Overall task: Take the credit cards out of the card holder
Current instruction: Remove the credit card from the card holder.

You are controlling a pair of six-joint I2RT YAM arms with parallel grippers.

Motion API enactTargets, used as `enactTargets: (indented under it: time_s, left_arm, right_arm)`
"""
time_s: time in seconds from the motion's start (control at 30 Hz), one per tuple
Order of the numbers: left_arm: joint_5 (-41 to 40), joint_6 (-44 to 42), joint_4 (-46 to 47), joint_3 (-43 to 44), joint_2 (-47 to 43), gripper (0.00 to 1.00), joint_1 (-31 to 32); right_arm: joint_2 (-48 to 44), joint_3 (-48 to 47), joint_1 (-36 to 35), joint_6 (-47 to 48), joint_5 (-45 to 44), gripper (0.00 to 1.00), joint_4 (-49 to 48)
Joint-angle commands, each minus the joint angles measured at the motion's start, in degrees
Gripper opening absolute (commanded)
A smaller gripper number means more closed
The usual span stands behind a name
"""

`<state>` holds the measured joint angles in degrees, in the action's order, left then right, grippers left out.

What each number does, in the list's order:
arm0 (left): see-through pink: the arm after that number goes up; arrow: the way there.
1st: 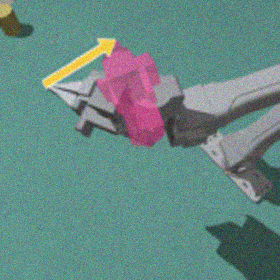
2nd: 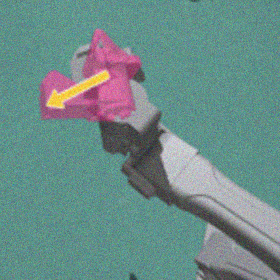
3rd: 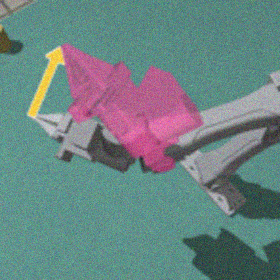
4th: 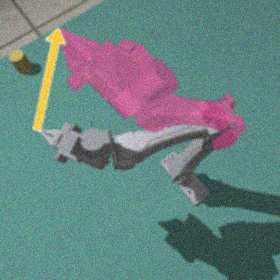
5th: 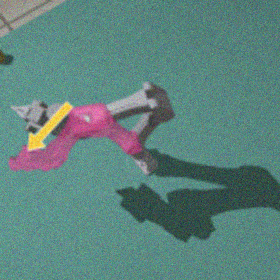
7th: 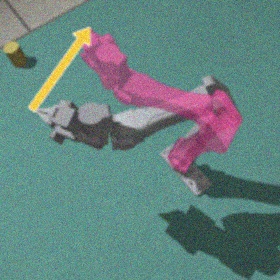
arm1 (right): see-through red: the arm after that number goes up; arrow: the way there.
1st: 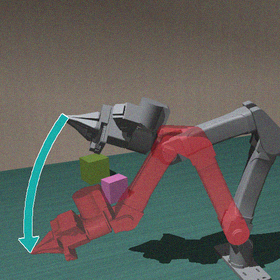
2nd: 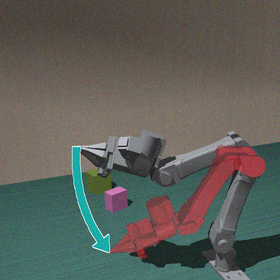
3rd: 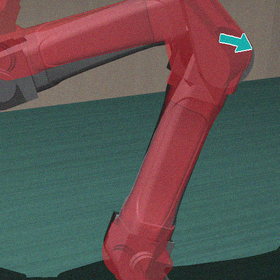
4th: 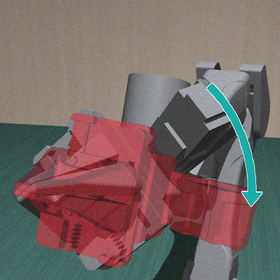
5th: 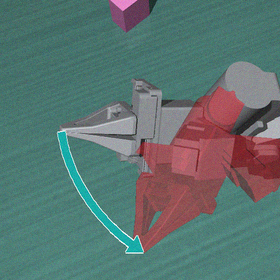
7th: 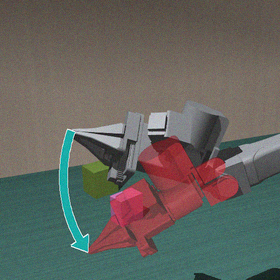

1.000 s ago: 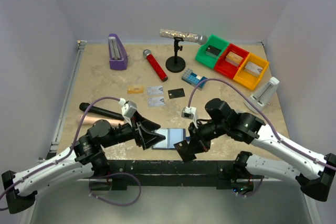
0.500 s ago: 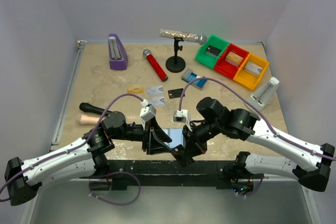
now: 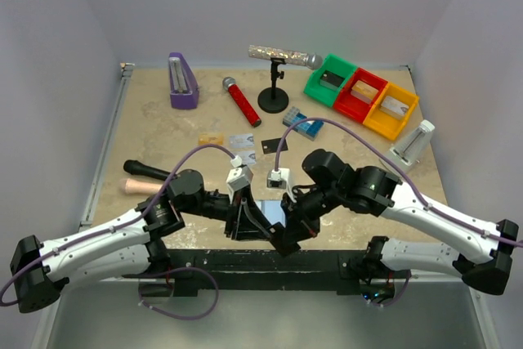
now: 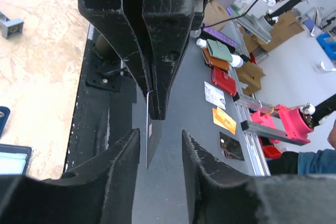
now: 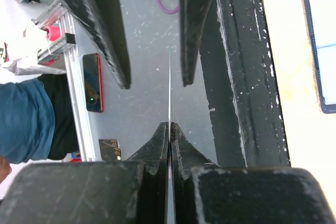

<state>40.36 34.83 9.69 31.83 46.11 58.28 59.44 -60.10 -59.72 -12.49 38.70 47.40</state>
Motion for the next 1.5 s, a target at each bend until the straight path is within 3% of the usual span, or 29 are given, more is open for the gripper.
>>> enactTargets:
  time_s: [0.0, 0.1, 0.17, 0.27, 0.3, 0.37, 0.6, 0.77, 1.27, 1.47]
  left_arm:
    - [3.0, -1.1, 2.3, 3.2, 1.4, 0.38, 0.7]
    - [3.0, -1.3, 2.3, 3.4, 1.8, 0.21, 0.9]
    - [2.7, -1.3, 2.3, 3.3, 1.8, 0.01, 0.9]
    - [0.7, -1.6, 2.3, 2.4, 0.8, 0.0, 0.9]
    - [-1.3, -1.7, 2.5, 1.3, -0.1, 0.0, 0.8]
    - [-6.2, -1.0, 3.5, -1.6, -3.7, 0.0, 0.3]
    - [-30.9, 10.2, 13.1, -15.9, -20.4, 0.0, -1.4]
    - [-42.6, 19.4, 23.7, -25.6, -27.6, 0.0, -1.5]
    - [-40.6, 24.4, 31.3, -27.1, -26.3, 0.0, -1.5]
    - [-40.6, 25.0, 32.6, -27.5, -25.6, 0.0, -1.5]
  right_arm:
    - [0.0, -3.1, -0.5, 1.5, -0.6, 0.0, 1.2]
    - [0.0, -3.3, -0.5, 1.8, -0.8, 0.0, 1.6]
    - [-0.1, -3.2, -0.6, 1.9, -1.1, 0.0, 1.5]
    - [-2.5, -2.3, -0.5, -0.4, -4.8, 0.45, 0.3]
    - [-3.9, -1.4, -0.5, -1.9, -7.3, 0.54, -1.4]
    - [-7.1, 0.2, 0.1, -5.4, -13.0, 0.63, -4.9]
    - [-25.1, 12.8, 9.4, -20.1, -19.6, 0.66, -20.8]
    - [-28.9, 20.0, 9.5, -28.0, -21.0, 0.68, -31.8]
    - [-18.7, 21.3, 9.5, -34.5, -19.0, 0.68, -46.7]
    - [-17.1, 22.0, 9.5, -35.9, -17.0, 0.58, -52.6]
